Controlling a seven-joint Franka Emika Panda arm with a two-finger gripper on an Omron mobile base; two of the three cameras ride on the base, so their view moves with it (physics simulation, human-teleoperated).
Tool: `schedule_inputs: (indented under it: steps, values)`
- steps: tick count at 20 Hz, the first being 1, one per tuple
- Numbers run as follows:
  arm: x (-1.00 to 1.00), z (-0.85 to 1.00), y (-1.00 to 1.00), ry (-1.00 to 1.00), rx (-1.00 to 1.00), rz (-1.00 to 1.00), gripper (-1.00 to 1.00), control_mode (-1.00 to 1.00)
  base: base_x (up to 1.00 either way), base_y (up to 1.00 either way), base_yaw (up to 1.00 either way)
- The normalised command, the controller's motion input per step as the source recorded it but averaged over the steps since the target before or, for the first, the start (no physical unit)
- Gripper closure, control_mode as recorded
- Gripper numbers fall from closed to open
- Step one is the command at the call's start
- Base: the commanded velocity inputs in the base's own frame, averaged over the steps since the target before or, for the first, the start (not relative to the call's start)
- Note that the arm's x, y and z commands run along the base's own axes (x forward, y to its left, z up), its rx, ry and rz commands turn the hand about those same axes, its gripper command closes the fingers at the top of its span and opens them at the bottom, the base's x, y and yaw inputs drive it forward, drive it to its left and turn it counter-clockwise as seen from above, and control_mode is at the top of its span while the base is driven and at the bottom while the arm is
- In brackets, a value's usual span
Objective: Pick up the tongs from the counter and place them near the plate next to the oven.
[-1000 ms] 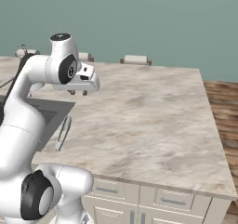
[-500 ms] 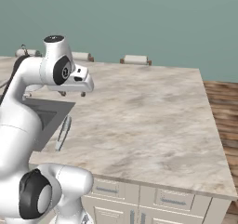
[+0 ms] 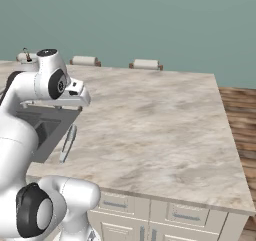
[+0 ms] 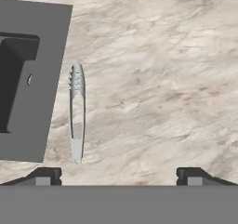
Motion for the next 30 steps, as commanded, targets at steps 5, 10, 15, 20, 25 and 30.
schedule_inputs:
  steps: [5, 10, 15, 20, 25, 30]
  values:
    - [-0.04, -0.45, 0.37, 0.0, -0.01, 0.0, -1.0, -1.0, 0.0, 0.0, 0.0]
    - [-0.03, -0.45, 0.43, 0.0, -0.03, 0.0, -1.0, -1.0, 0.0, 0.0, 0.0]
    - [0.0, -0.43, 0.38, 0.03, -0.02, 0.0, -1.0, -1.0, 0.0, 0.0, 0.0]
    - [0.0, -0.51, 0.27, 0.07, 0.0, 0.0, -1.0, -1.0, 0.0, 0.0, 0.0]
    - [0.03, -0.51, 0.15, 0.06, 0.0, 0.0, -1.0, -1.0, 0.0, 0.0, 0.0]
    - [0.16, -0.49, 0.01, 0.01, 0.0, 0.0, -1.0, -1.0, 0.0, 0.0, 0.0]
